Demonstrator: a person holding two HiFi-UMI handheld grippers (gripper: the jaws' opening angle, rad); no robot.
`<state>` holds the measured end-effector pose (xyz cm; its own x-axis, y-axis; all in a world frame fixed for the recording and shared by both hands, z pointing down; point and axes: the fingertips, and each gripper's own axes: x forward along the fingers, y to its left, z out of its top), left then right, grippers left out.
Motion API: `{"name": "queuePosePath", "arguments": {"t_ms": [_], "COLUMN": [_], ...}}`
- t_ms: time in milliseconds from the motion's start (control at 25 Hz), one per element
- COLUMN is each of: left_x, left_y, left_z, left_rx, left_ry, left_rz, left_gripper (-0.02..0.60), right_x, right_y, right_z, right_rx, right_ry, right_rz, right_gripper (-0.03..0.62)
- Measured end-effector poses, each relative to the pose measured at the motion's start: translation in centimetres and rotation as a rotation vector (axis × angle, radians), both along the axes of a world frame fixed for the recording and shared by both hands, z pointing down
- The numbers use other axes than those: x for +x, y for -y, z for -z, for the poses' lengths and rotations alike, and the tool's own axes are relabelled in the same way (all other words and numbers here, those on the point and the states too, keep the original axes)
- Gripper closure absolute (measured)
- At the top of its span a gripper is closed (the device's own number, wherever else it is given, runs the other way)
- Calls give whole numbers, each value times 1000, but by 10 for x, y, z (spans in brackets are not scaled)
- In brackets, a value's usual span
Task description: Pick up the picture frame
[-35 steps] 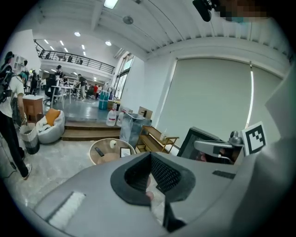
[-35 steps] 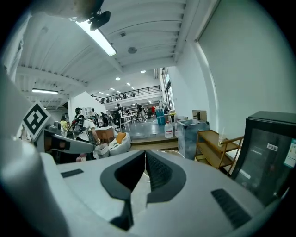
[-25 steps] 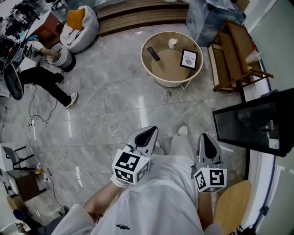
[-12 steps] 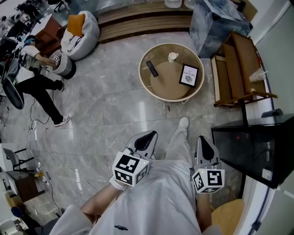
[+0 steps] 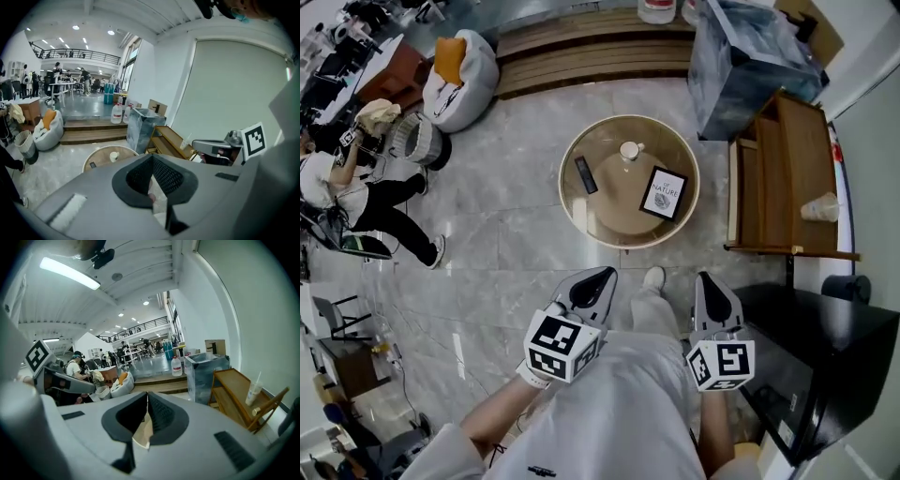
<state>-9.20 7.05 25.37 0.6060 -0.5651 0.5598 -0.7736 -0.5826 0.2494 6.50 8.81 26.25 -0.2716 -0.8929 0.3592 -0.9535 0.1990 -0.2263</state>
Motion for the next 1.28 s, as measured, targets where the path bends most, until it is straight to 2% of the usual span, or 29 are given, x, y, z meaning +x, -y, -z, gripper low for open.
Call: {"name": "queuePosePath", "arguments": {"t_ms": [200,360,520,920,1280], "left_x": [40,53,66,64,72], "left_y": [32,52,71,113,149], "left_z": [-14,-19,-20,-59,-132], "left_rx": [-17,-29,-18,-49,-138], "left_ry": [24,23,19,73,101], "left_rz": [30,48,33,62,85], "left_gripper": [591,591,591,591,591], "right_x": [36,39,42,42,44], "right_y": [49,69,87,127,176], "right_z": [-20,-29,-42,-79,-160], "right_rx": [-15,-31,-47,-117,-219], "right_ry": [9,-3,-8,-6,41], "right_rz": [38,85,89,101,90], "right_gripper": [587,586,586,586,586]}}
